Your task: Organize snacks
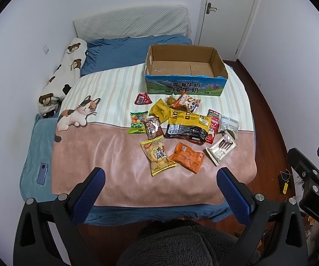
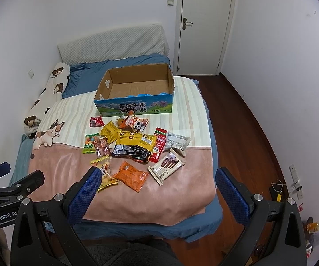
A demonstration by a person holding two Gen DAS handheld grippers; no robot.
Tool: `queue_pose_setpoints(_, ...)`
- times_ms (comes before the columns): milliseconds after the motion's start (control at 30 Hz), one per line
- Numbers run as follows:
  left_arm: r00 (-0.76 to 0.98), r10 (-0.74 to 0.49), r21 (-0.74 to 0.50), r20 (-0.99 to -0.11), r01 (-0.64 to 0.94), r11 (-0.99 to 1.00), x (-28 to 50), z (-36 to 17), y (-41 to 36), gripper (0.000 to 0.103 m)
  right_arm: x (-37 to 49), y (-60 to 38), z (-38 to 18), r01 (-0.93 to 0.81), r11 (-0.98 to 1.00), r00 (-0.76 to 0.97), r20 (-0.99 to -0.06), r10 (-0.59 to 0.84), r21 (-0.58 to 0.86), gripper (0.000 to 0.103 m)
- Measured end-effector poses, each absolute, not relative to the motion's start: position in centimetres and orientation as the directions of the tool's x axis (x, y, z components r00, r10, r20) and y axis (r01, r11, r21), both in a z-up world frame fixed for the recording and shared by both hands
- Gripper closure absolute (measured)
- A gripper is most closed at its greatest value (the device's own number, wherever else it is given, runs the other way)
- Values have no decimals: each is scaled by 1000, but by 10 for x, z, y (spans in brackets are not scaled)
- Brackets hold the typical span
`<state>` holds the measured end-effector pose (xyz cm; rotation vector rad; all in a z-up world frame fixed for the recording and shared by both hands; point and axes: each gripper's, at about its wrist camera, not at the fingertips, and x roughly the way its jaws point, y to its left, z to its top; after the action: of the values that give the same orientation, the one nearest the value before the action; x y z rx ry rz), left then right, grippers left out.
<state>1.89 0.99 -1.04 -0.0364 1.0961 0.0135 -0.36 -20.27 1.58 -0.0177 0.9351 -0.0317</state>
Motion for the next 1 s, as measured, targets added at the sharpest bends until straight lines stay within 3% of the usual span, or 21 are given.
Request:
queue_pose_setpoints(733,470,-1,-27,-882,-49,998,15,-13,14,0,-1,-199,7,5,1000,585,-811,8,13,0)
queue_pose_setpoints(1000,381,21,-54,-924,-186,981,59,-86,57,0,68,-166,-58,-158,985,509,-860,20,-71,0)
